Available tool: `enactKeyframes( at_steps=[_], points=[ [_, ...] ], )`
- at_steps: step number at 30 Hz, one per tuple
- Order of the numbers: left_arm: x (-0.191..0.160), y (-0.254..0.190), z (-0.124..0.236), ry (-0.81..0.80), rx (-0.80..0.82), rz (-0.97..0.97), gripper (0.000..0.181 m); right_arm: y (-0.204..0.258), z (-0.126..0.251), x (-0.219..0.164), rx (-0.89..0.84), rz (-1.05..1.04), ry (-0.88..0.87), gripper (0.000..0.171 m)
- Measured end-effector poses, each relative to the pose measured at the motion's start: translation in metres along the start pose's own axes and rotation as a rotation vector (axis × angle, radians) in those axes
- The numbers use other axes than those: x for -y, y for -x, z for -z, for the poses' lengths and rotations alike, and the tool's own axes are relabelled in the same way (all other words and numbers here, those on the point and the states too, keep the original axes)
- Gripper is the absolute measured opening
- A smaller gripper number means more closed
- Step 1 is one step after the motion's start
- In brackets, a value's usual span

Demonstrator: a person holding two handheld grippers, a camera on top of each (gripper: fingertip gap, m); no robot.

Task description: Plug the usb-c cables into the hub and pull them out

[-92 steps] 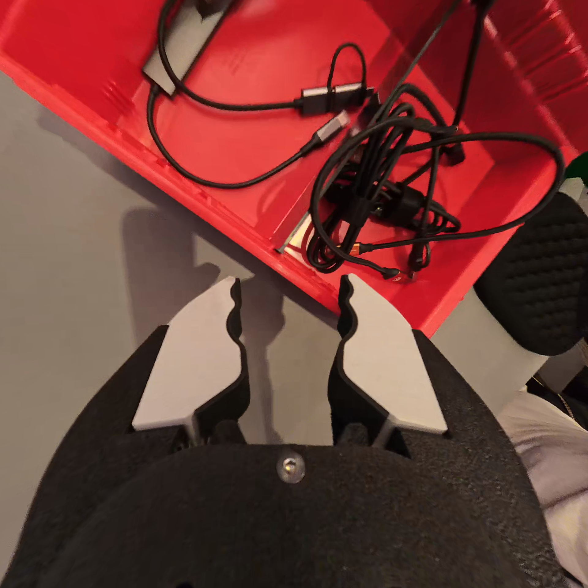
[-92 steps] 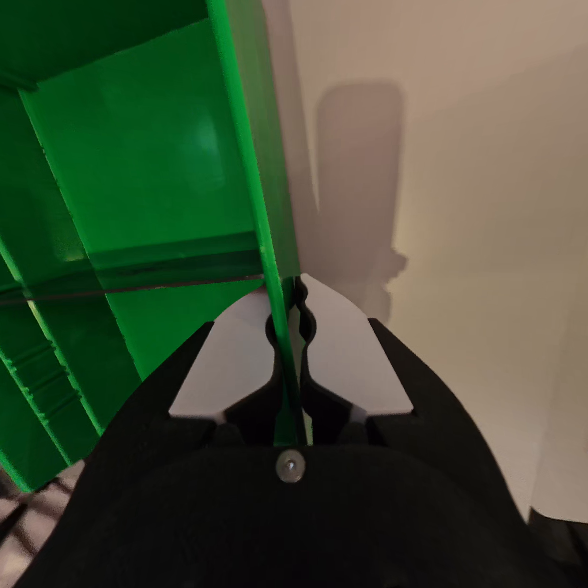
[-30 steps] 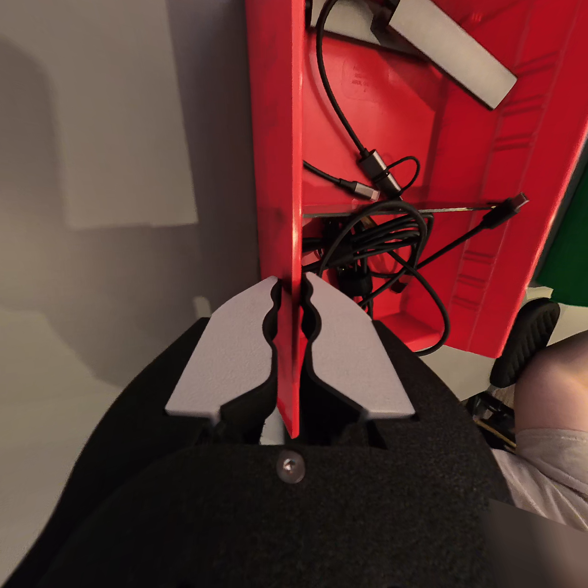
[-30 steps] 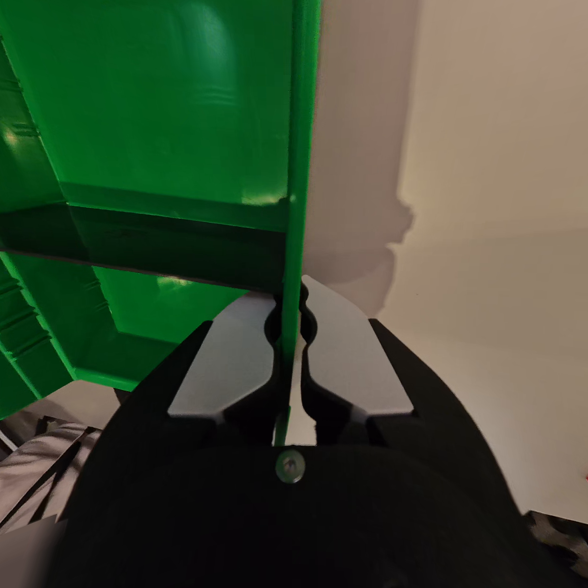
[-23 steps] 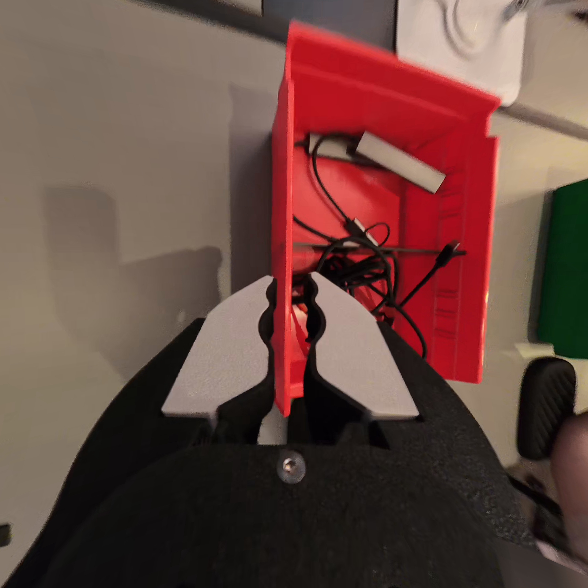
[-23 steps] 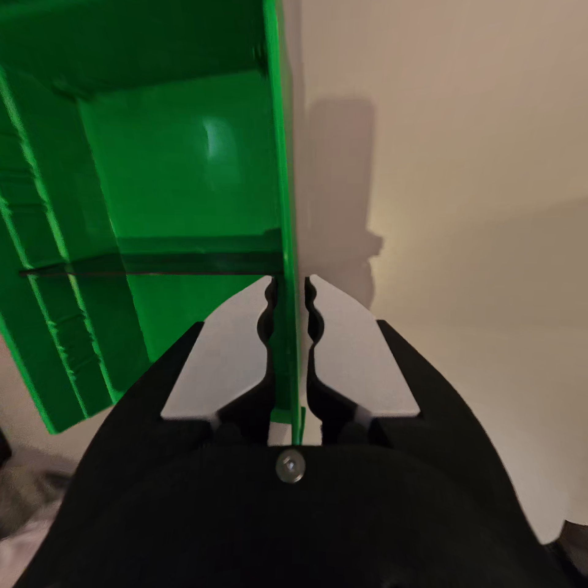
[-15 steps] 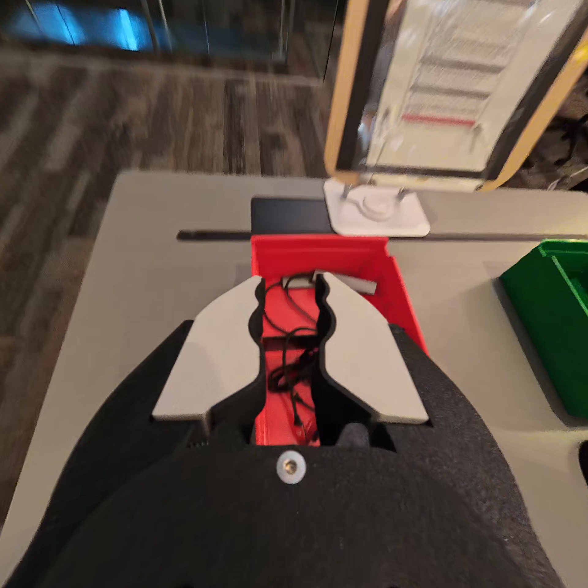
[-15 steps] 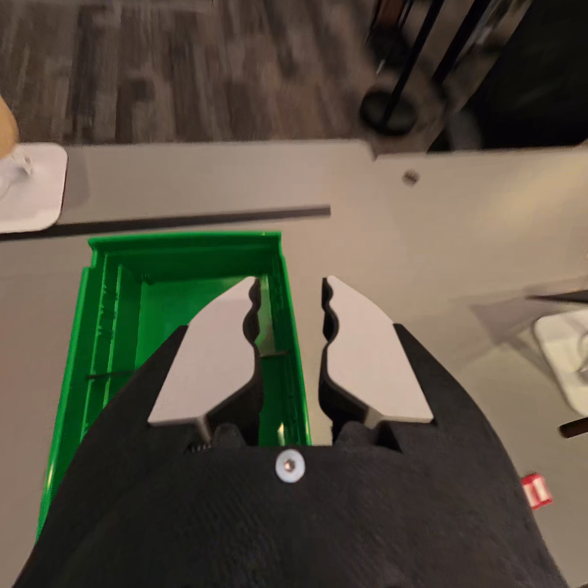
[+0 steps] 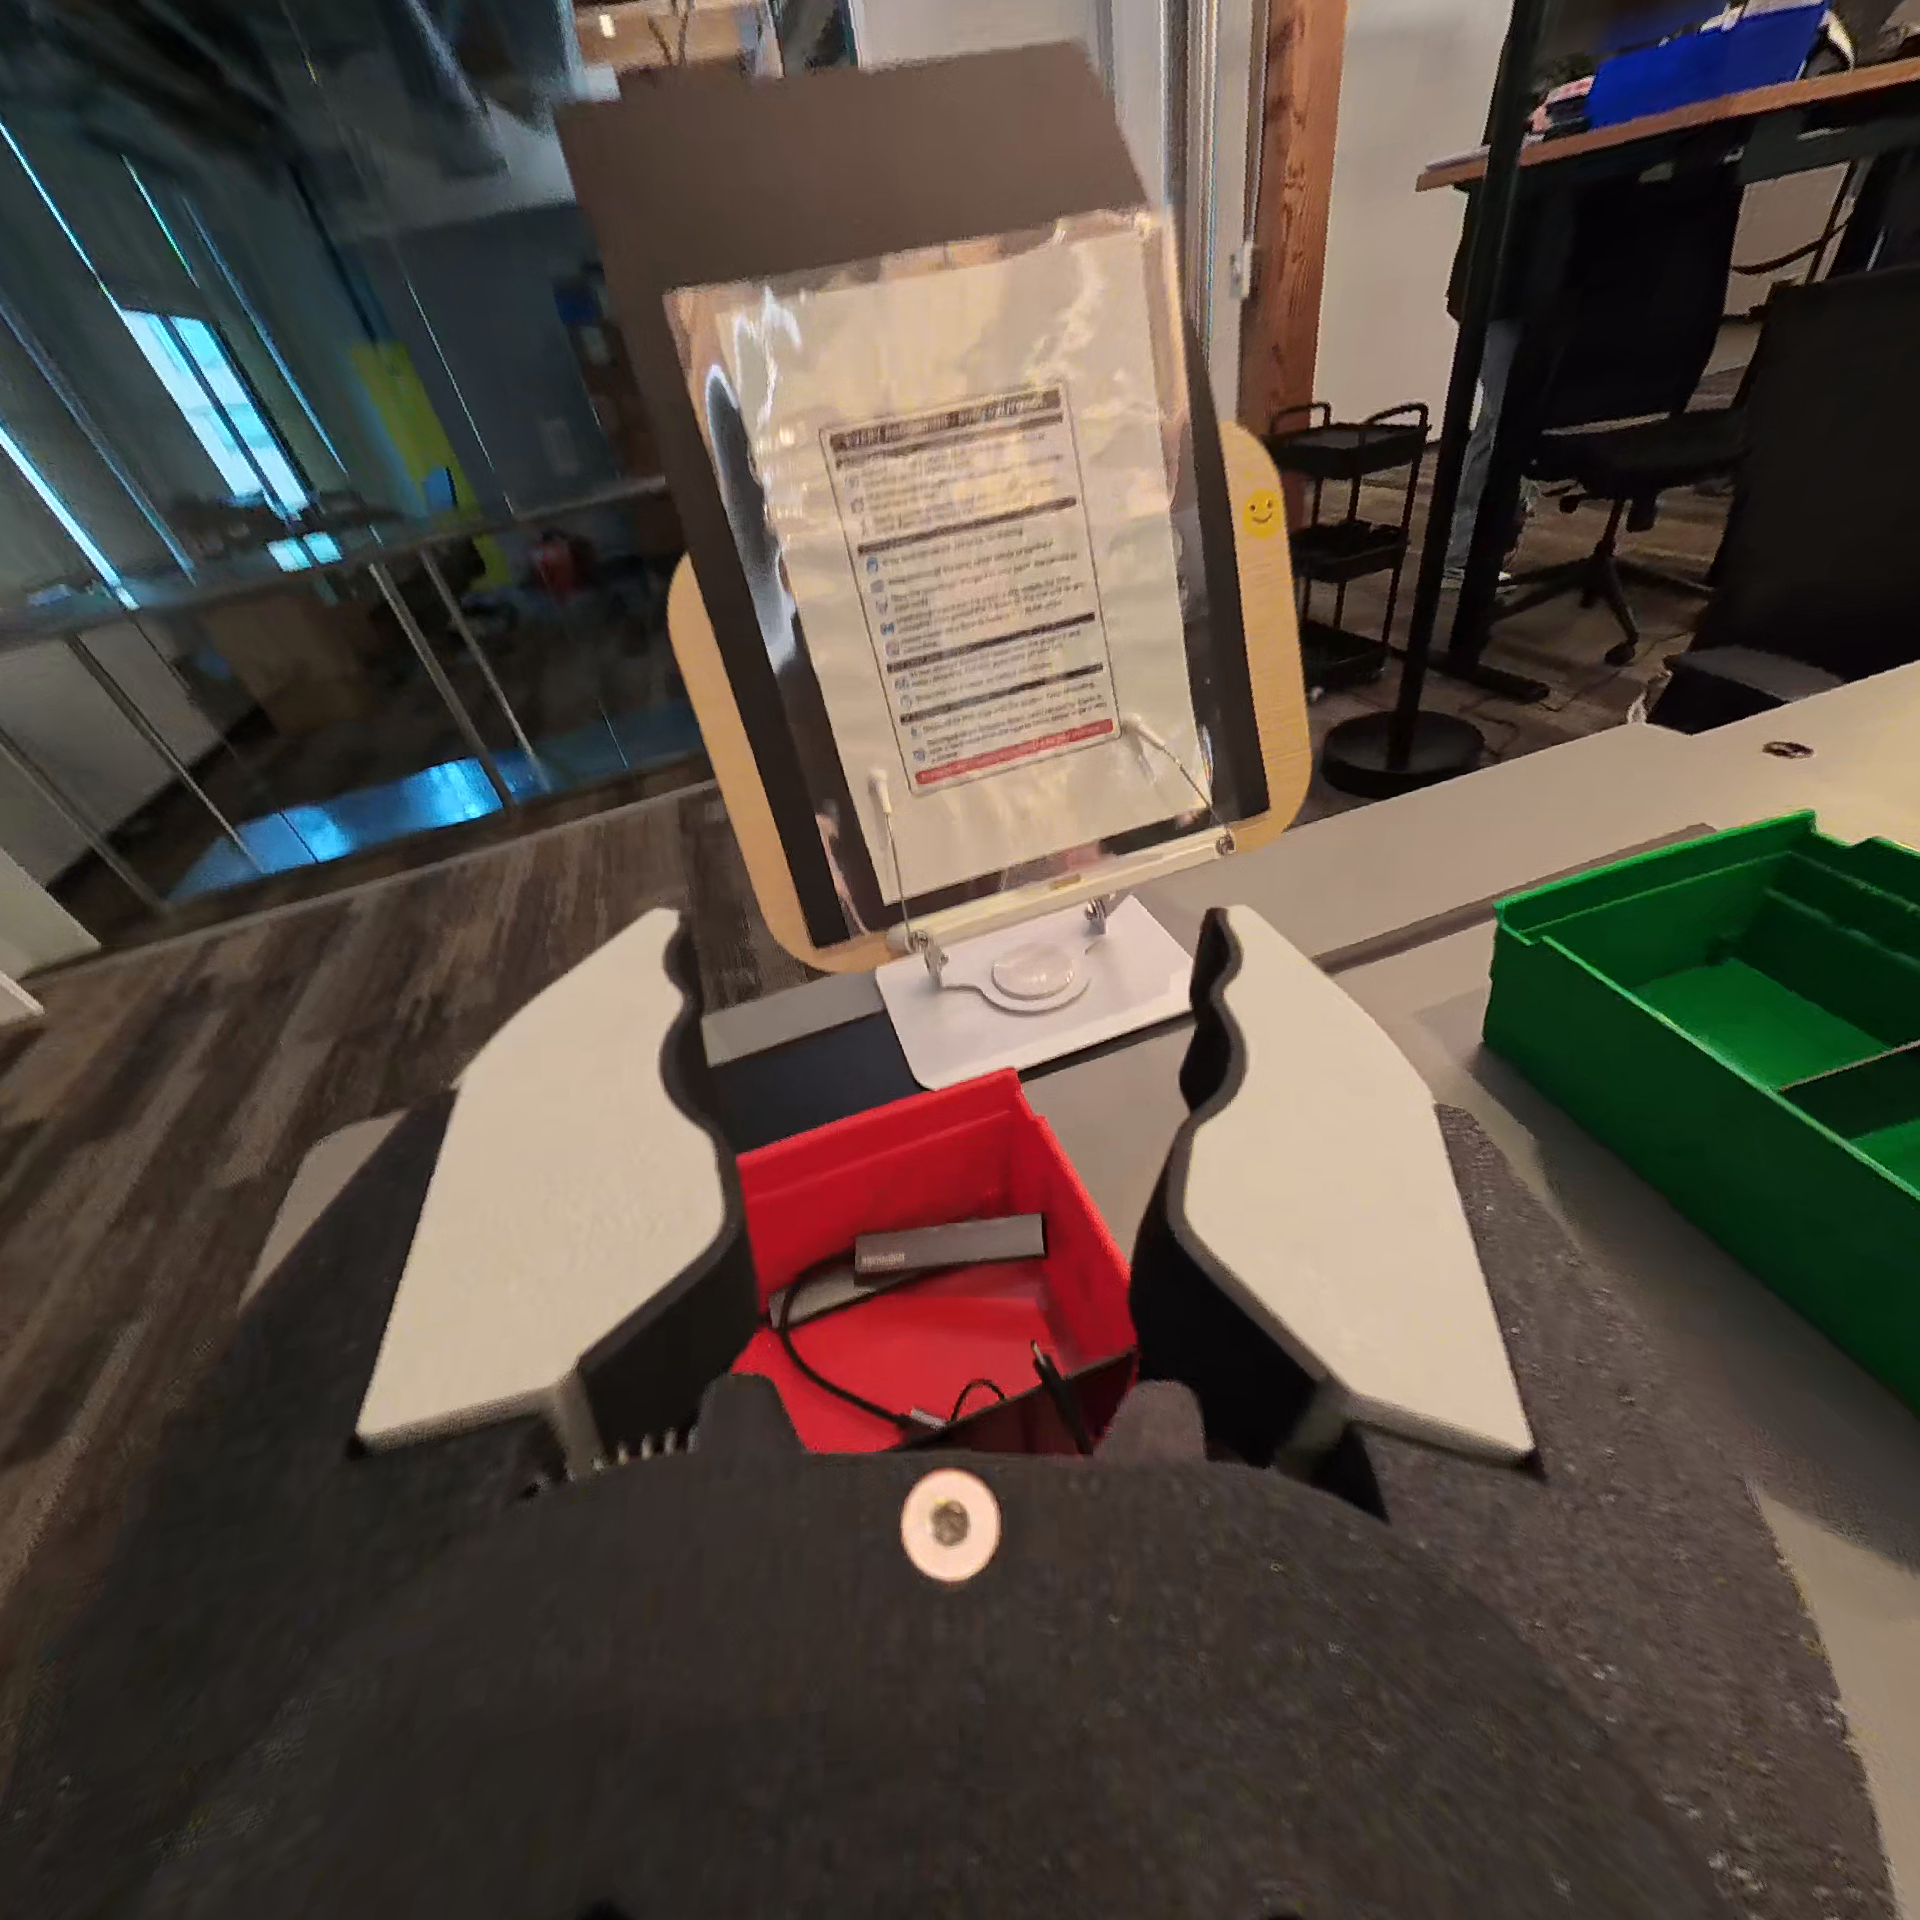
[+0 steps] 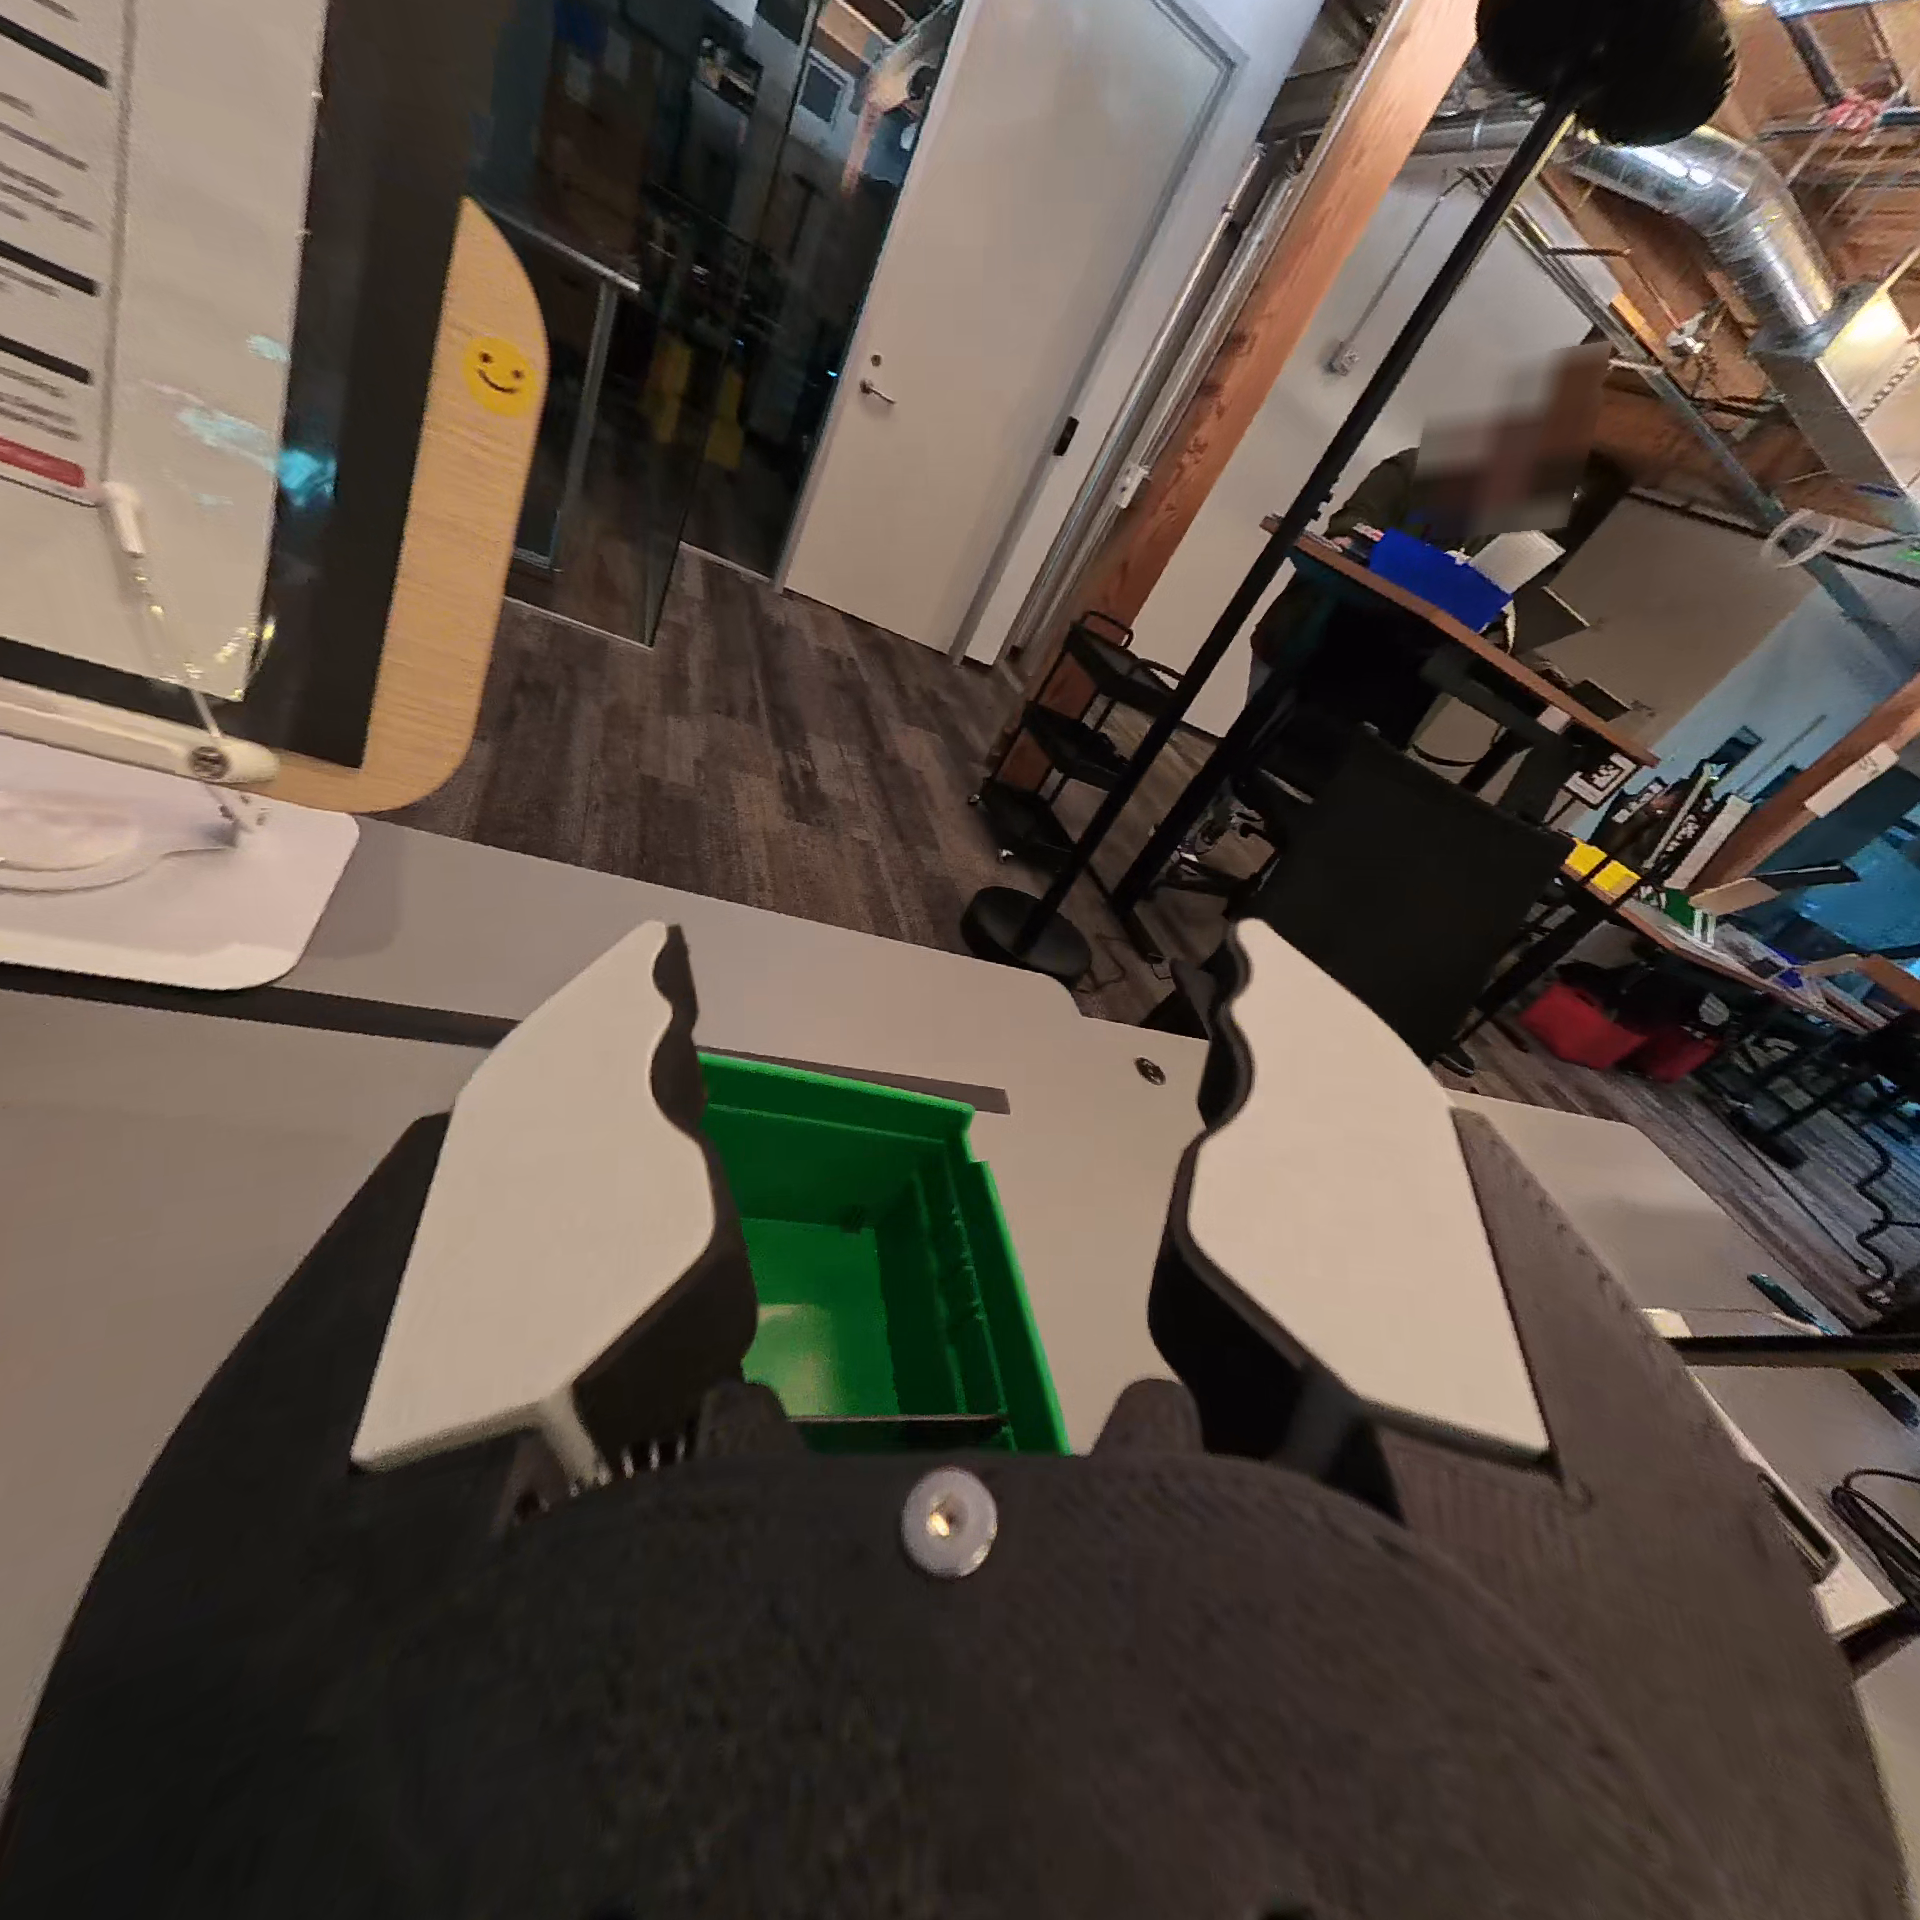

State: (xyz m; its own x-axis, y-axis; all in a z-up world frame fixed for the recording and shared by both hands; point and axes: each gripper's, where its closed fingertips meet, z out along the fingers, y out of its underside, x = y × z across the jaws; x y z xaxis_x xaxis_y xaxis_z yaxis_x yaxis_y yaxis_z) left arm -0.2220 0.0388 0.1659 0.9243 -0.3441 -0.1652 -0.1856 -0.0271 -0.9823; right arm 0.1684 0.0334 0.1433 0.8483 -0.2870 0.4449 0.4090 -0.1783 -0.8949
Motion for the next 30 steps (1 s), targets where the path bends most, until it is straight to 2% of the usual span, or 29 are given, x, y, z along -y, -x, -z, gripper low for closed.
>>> enactKeyframes(
  at_steps=[4,12,16,20,27,30],
  points=[
    [0.012,-0.012,0.003,-0.091,0.032,-0.077,0.09,0.017,0.006,0.008,0.032,-0.027,-0.03,0.097],
    [0.007,-0.017,0.001,-0.062,0.092,-0.1,0.096,0.045,0.002,0.008,0.108,-0.012,-0.014,0.098],
    [-0.001,0.008,0.001,-0.036,0.252,-0.079,0.096,0.059,0.006,0.022,0.17,-0.022,-0.05,0.098],
    [-0.024,0.038,0.005,0.054,0.39,-0.105,0.095,0.072,0.005,0.032,0.252,-0.077,-0.042,0.097],
    [-0.052,0.066,0.002,0.13,0.452,-0.099,0.095,0.096,-0.002,0.012,0.302,-0.022,-0.015,0.096],
    [-0.055,0.064,-0.004,0.143,0.404,-0.115,0.095,0.108,-0.004,0.004,0.336,0.029,-0.001,0.093]
  ],
)
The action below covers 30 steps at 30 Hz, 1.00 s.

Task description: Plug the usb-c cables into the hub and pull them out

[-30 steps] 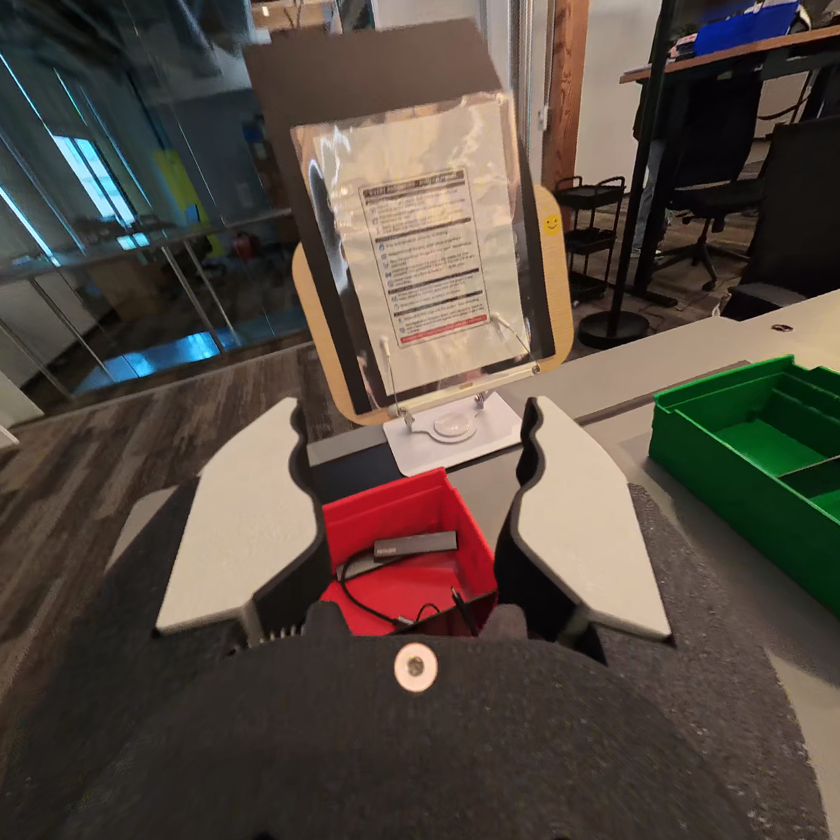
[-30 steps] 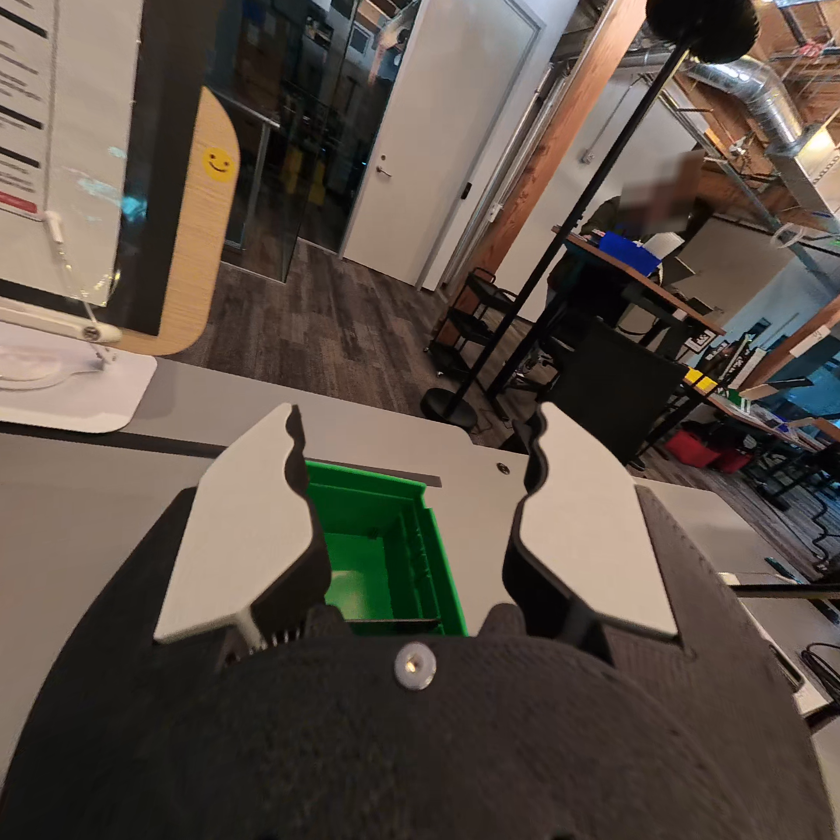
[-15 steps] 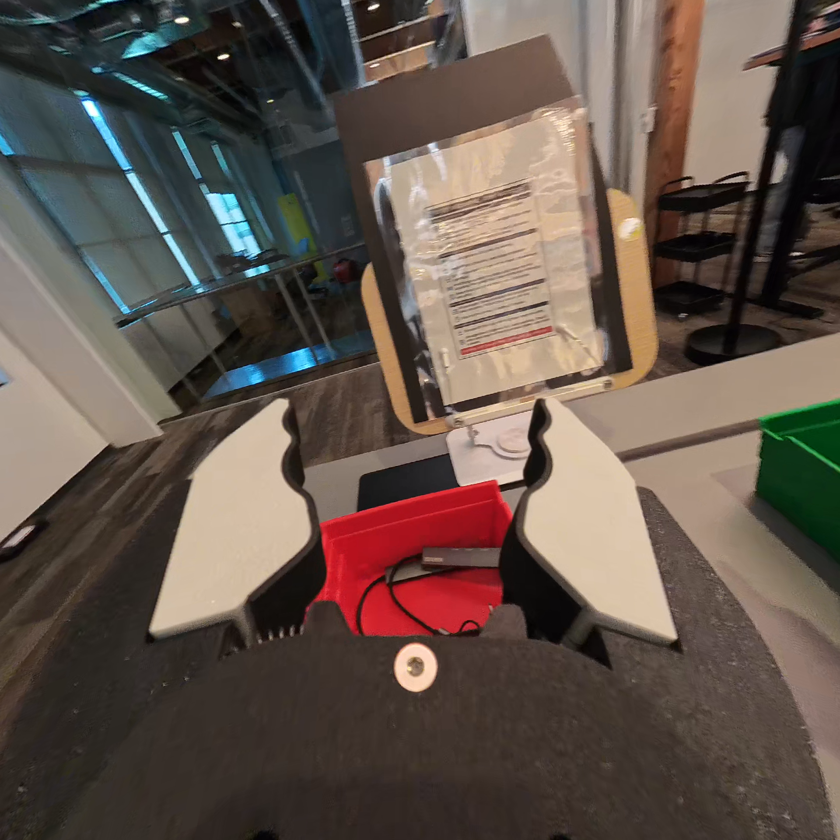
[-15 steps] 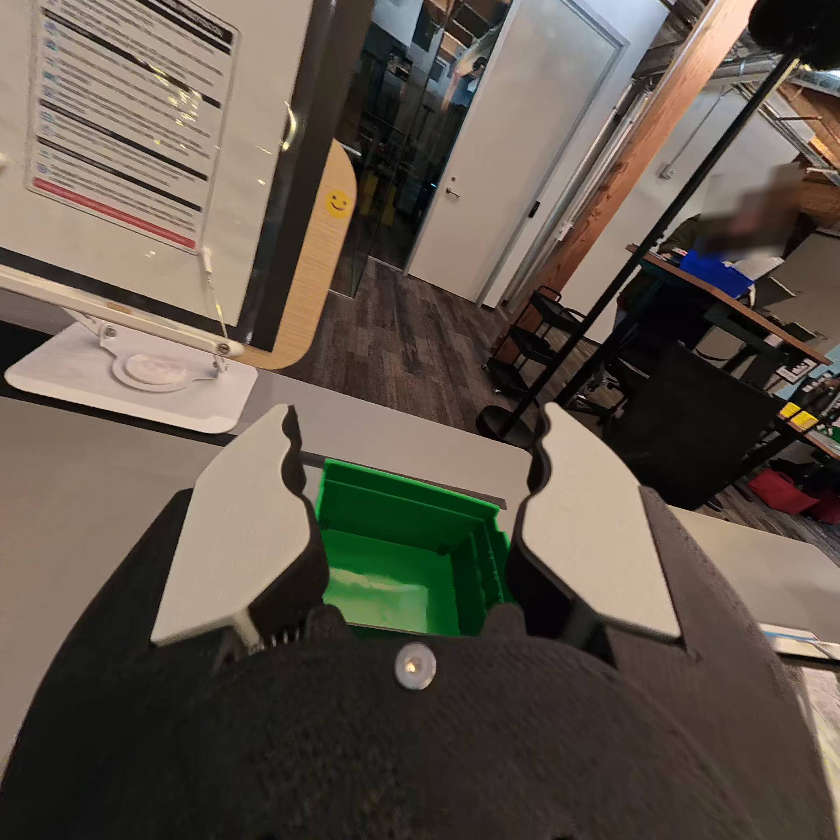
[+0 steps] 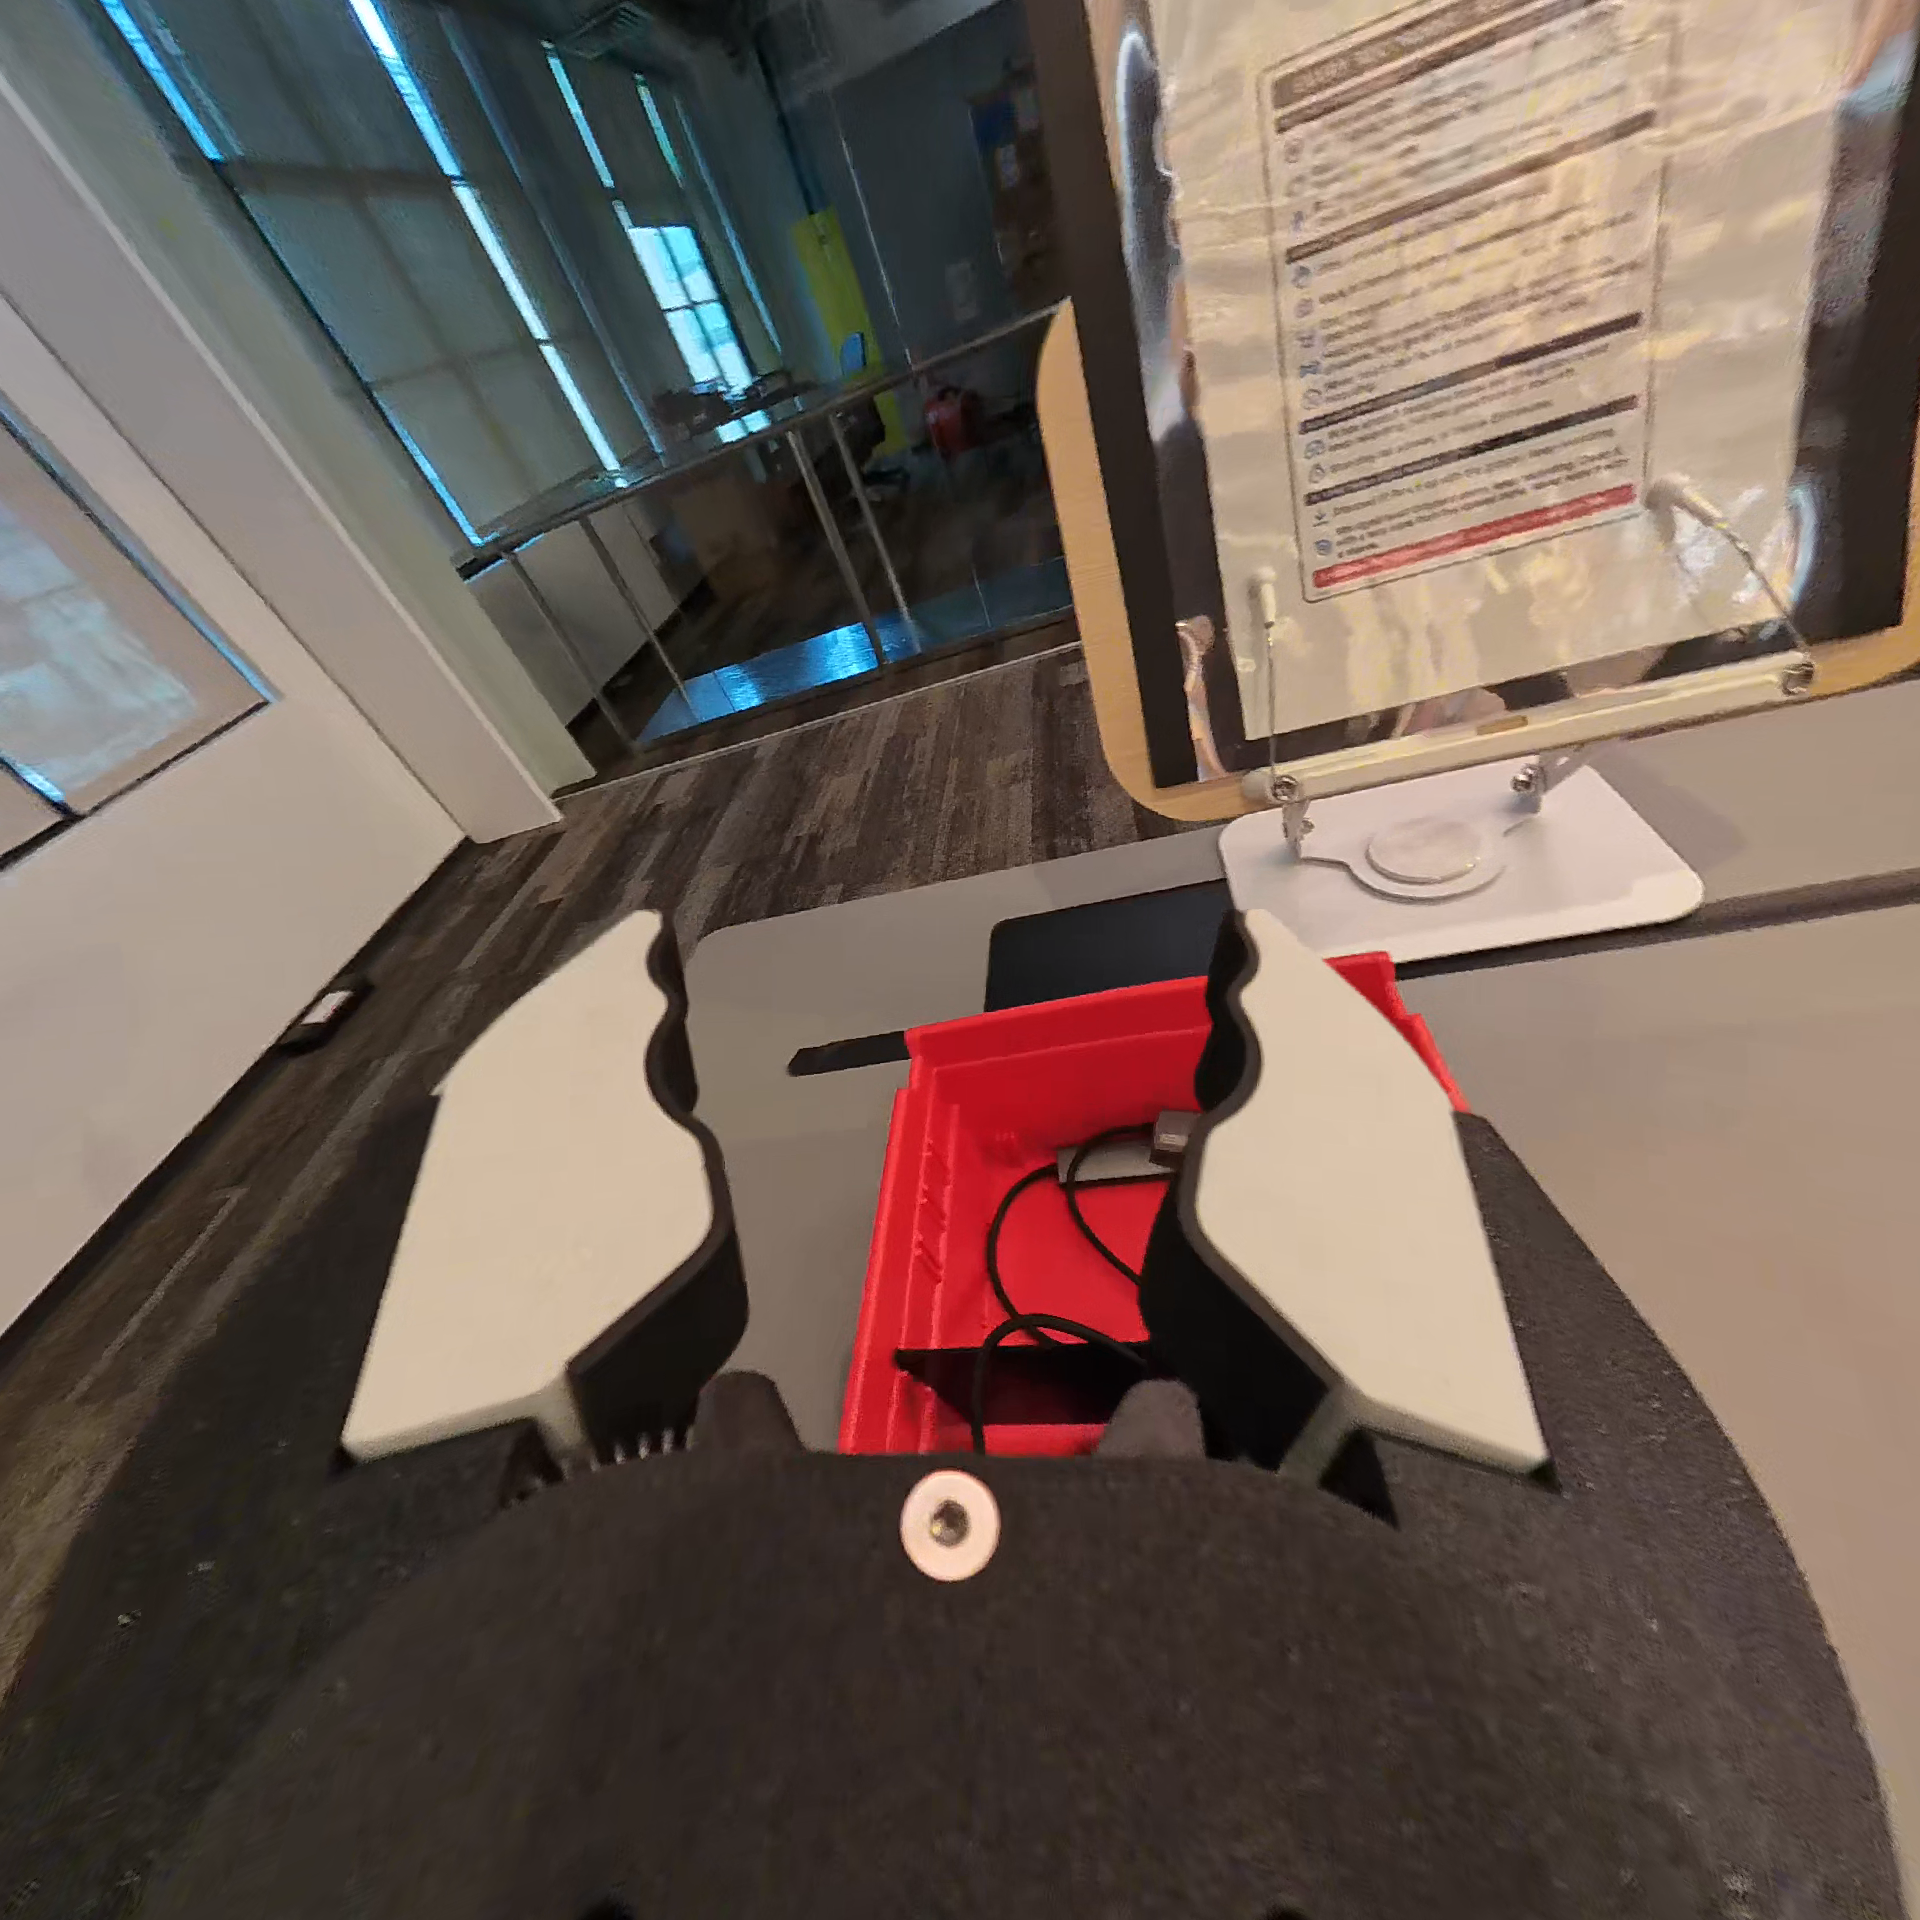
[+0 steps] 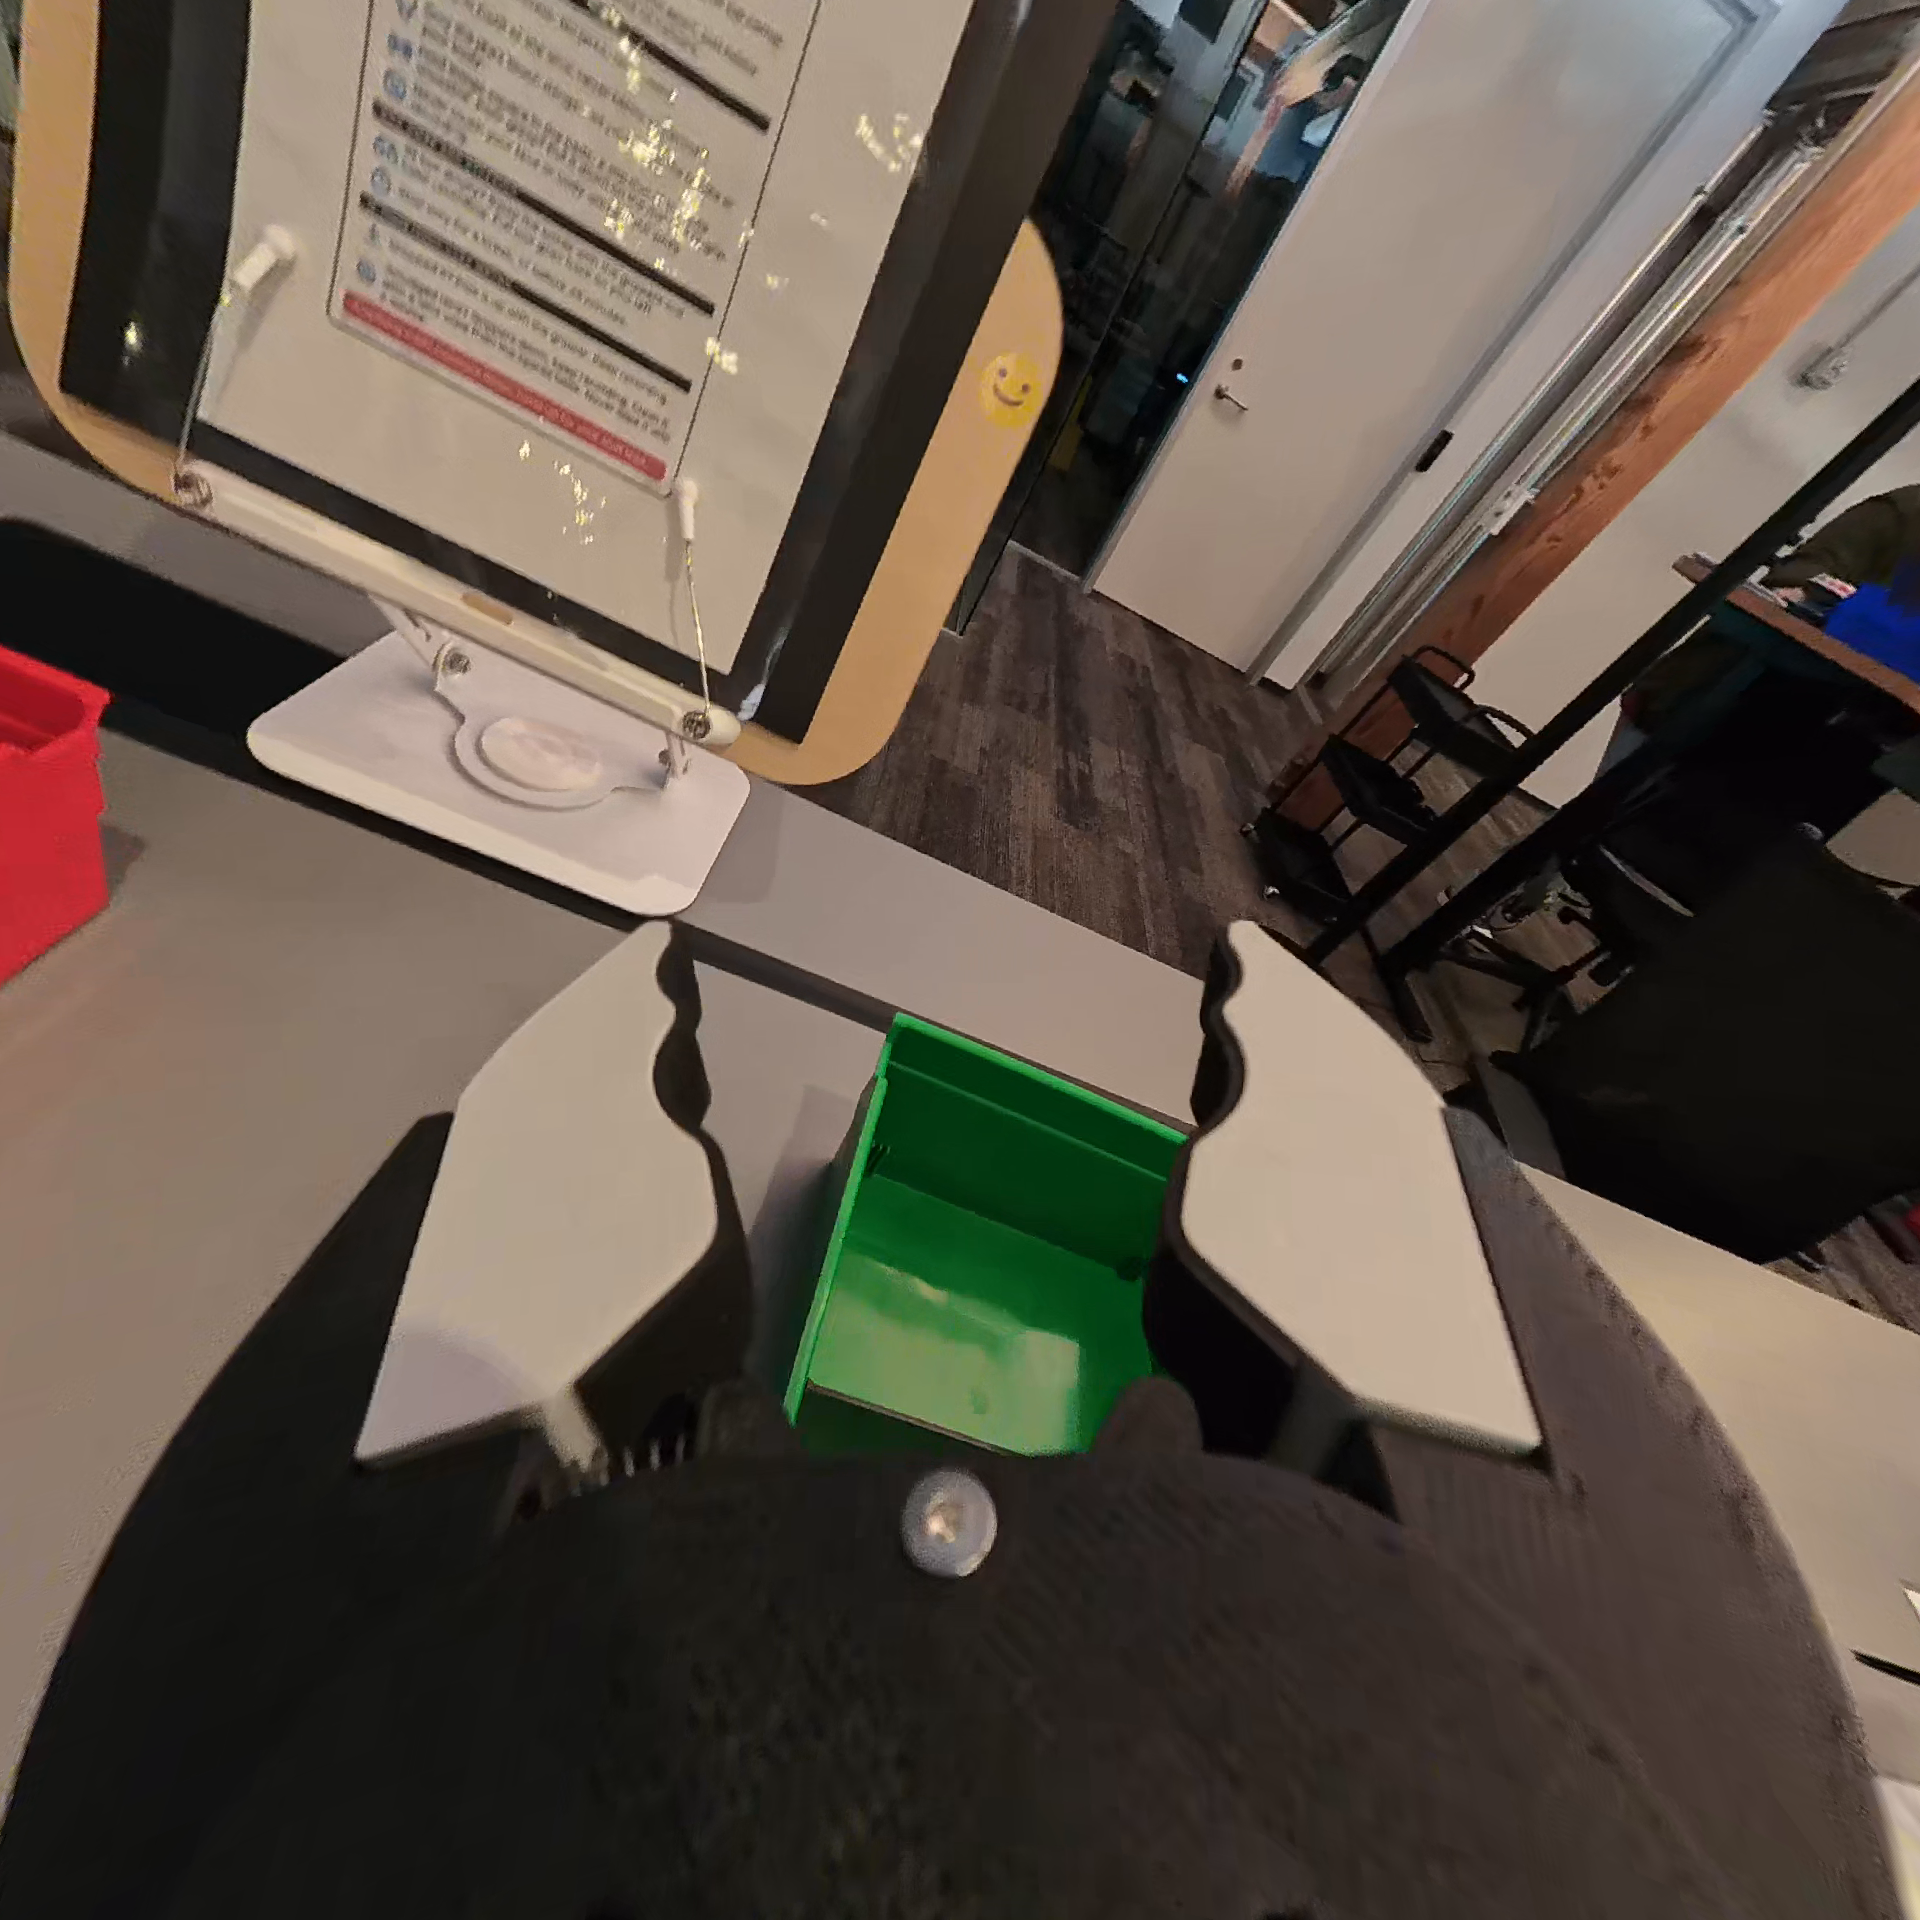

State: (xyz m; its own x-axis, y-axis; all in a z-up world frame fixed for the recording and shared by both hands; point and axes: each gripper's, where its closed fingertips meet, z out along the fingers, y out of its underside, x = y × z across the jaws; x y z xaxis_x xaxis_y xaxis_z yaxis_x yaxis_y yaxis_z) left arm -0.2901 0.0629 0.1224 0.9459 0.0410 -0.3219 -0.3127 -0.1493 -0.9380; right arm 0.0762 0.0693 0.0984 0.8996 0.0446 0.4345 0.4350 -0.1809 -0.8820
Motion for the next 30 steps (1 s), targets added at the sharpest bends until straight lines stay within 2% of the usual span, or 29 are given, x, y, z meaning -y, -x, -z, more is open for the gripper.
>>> enactKeyframes(
  at_steps=[4,7,8,9,12,16,20,24,28,30],
  points=[
    [-0.022,-0.011,0.005,0.127,-0.25,0.033,0.08,0.009,-0.002,-0.001,0.042,0.016,-0.007,0.093],
    [-0.06,-0.02,0.023,0.326,-0.512,0.015,0.059,0.018,-0.003,0.003,0.1,-0.002,-0.028,0.092],
    [-0.067,-0.019,0.027,0.354,-0.568,-0.022,0.044,0.021,-0.003,0.002,0.116,0.001,-0.029,0.092],
    [-0.071,-0.015,0.027,0.35,-0.578,-0.068,0.036,0.024,-0.004,0.001,0.13,0.01,-0.025,0.092],
    [-0.08,-0.003,0.017,0.326,-0.524,-0.174,0.039,0.029,-0.011,-0.006,0.155,0.062,0.008,0.092],
    [-0.119,0.002,0.004,0.476,-0.509,-0.322,0.041,0.031,-0.019,-0.015,0.18,0.085,0.029,0.092],
    [-0.155,0.001,-0.016,0.562,-0.492,-0.513,0.043,0.029,-0.022,-0.021,0.2,0.1,0.052,0.092],
    [-0.171,-0.019,-0.024,0.576,-0.58,-0.525,0.041,0.026,-0.02,-0.019,0.209,0.107,0.04,0.092],
    [-0.187,-0.02,-0.031,0.636,-0.577,-0.565,0.04,0.025,-0.019,-0.02,0.232,0.116,0.041,0.092],
    [-0.195,-0.02,-0.036,0.661,-0.573,-0.579,0.038,0.01,-0.021,-0.031,0.182,0.16,0.085,0.092]
  ],
)
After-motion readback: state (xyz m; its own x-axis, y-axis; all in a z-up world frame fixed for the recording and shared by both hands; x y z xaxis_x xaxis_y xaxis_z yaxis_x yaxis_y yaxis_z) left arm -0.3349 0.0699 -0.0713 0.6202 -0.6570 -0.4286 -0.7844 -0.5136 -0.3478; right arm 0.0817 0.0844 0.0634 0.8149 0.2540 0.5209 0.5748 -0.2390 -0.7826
